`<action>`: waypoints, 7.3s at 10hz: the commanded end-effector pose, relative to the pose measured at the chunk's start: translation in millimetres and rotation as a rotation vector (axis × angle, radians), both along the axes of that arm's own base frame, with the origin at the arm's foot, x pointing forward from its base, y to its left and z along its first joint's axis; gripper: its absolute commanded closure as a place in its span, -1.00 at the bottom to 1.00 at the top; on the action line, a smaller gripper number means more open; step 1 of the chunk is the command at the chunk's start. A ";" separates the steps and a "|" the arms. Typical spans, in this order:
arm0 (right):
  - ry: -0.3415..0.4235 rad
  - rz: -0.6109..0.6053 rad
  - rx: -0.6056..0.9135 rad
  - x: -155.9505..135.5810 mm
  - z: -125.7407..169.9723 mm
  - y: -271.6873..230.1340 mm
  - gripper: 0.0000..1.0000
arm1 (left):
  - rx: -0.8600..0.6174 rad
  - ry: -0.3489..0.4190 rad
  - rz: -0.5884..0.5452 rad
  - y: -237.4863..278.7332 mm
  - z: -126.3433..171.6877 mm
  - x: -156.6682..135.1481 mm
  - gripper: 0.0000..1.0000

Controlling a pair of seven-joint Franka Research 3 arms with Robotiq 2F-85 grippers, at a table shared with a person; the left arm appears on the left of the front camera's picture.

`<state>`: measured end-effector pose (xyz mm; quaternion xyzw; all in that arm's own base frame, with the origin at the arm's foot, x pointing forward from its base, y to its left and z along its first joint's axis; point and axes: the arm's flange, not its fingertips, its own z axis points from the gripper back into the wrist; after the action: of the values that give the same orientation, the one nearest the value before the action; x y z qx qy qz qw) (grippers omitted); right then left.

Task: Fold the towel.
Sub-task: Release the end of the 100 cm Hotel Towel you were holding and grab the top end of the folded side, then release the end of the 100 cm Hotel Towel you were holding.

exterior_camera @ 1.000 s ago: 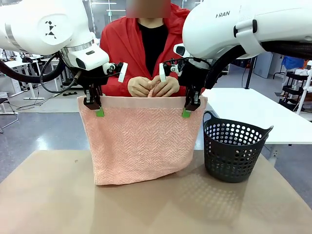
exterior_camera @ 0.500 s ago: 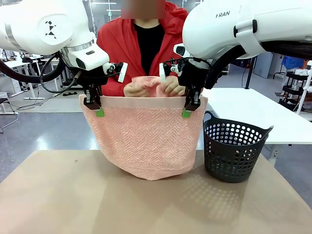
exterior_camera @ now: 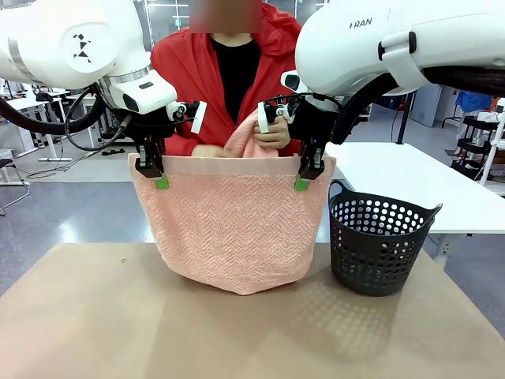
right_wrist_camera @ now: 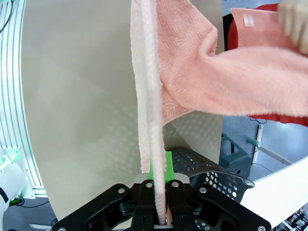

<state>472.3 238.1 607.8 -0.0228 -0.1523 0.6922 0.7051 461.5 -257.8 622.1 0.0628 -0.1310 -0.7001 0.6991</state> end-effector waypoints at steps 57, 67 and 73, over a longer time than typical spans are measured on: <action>-0.132 -0.021 -0.040 22.9 42.0 8.8 0.31 | -0.030 -0.040 -0.050 -4.0 38.6 40.1 1.00; -0.125 -0.019 -0.045 25.9 40.7 5.5 1.00 | -0.018 -0.050 -0.052 -3.9 34.9 41.1 1.00; -0.125 -0.019 -0.045 25.9 40.7 5.5 1.00 | -0.018 -0.050 -0.052 -3.9 34.9 41.1 1.00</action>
<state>499.7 247.8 647.8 -0.0797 -0.1818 0.6810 0.7049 502.9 -263.4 653.4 0.0639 -0.1553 -0.7135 0.6802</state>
